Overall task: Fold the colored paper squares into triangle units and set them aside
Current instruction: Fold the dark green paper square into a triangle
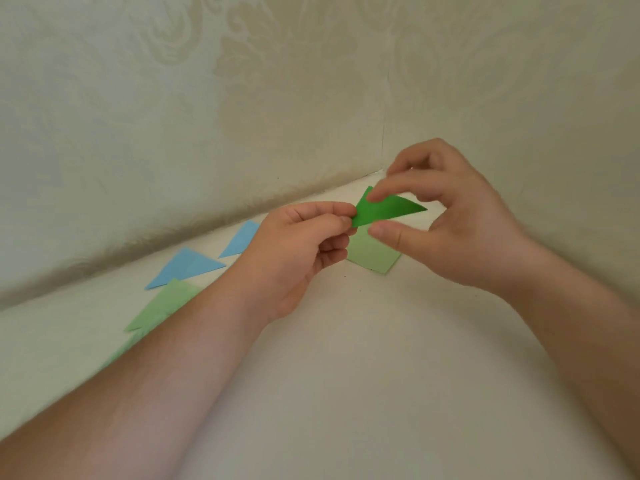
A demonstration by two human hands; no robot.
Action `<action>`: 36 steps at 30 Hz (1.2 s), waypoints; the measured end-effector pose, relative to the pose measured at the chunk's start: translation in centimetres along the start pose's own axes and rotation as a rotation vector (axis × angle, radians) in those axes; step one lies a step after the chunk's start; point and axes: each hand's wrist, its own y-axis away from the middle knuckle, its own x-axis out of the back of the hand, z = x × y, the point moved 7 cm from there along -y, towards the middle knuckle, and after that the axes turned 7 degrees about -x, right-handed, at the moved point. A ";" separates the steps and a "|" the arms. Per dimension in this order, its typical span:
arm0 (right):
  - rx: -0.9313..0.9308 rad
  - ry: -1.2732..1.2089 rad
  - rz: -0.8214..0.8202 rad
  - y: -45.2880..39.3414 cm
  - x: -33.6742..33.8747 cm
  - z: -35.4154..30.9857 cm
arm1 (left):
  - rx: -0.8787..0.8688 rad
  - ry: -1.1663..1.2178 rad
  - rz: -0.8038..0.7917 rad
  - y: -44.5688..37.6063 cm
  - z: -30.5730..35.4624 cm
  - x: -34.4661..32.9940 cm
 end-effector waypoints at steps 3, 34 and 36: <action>0.029 0.079 -0.001 0.1 -0.4 0.2 | 0.064 0.114 0.001 0.0 -0.2 -0.1; -0.024 0.044 0.032 0.3 -0.9 -0.4 | -0.894 -0.926 0.046 2.1 4.6 -1.1; -0.046 0.016 0.035 0.3 -0.8 -0.2 | -0.890 -0.930 0.055 2.1 4.7 -0.9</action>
